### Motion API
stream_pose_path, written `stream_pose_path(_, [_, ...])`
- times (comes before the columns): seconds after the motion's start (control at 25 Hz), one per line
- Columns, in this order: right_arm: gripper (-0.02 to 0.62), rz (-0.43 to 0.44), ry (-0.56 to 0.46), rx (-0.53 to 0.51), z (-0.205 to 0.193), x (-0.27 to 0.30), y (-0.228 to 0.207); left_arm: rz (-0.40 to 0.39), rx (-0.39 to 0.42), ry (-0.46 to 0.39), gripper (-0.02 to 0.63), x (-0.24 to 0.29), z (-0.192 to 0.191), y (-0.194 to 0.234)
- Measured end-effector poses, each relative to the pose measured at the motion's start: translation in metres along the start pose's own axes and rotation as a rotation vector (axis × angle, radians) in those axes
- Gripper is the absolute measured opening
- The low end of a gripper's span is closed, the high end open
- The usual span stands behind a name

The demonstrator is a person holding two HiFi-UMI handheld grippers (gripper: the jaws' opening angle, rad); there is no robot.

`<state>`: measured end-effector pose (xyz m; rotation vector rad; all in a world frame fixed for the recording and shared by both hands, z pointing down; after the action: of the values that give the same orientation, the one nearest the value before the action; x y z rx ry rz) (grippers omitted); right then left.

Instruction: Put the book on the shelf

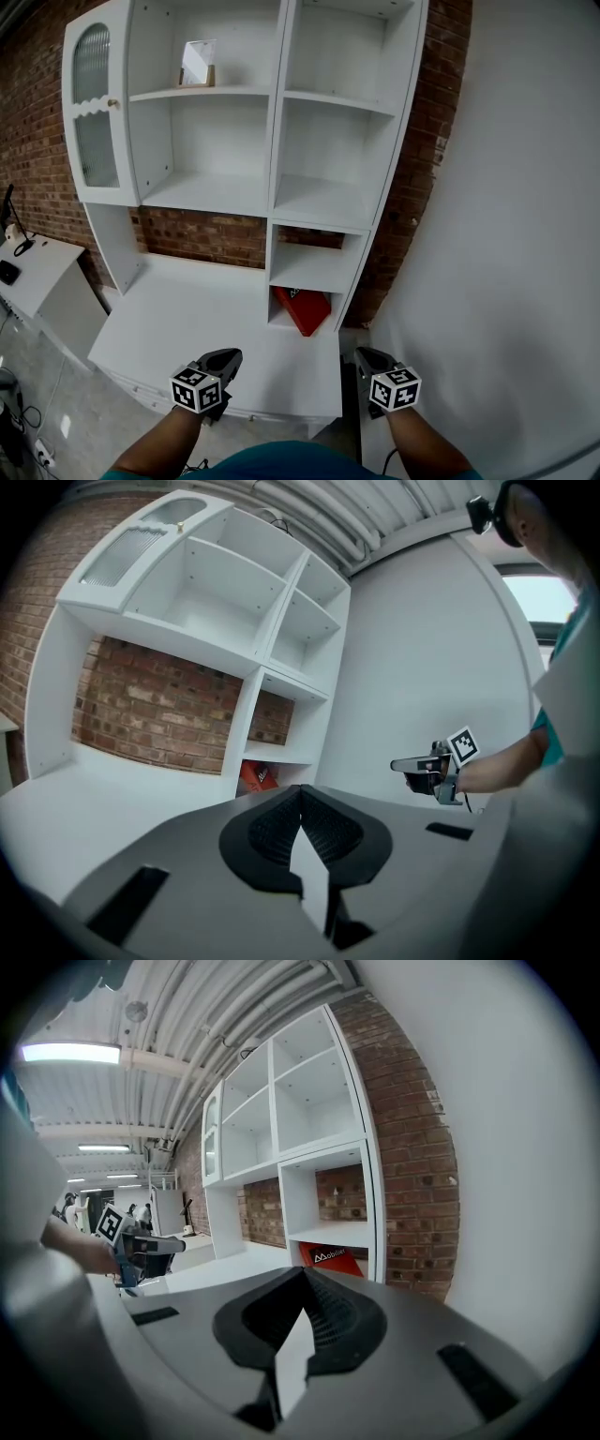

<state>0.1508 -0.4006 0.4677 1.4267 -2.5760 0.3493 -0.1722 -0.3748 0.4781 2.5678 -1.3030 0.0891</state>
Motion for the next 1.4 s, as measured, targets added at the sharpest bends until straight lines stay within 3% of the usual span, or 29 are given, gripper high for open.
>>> stream_pose_path(0.56, [0.02,0.004,0.01,0.039,-0.009,-0.001,-0.012,0.022,0.013,-0.003,0.015,-0.005,-0.003,0.0])
stream_pose_path(1.4, [0.018,0.022,0.021,0.01,-0.007,0.002,-0.01,0.021,0.037,-0.009,0.015,-0.004,0.004,-0.004])
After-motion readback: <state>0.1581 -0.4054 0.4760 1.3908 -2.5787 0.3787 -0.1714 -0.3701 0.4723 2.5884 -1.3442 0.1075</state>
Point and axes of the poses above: the fingertips, and each gripper's own axes: x forward along the fingers, y to its left, z out of its top, the point moved 3 cm from there along -x, backward along the fingers, and after that the axes turned 1 degree about x, right-handed, at the moved point
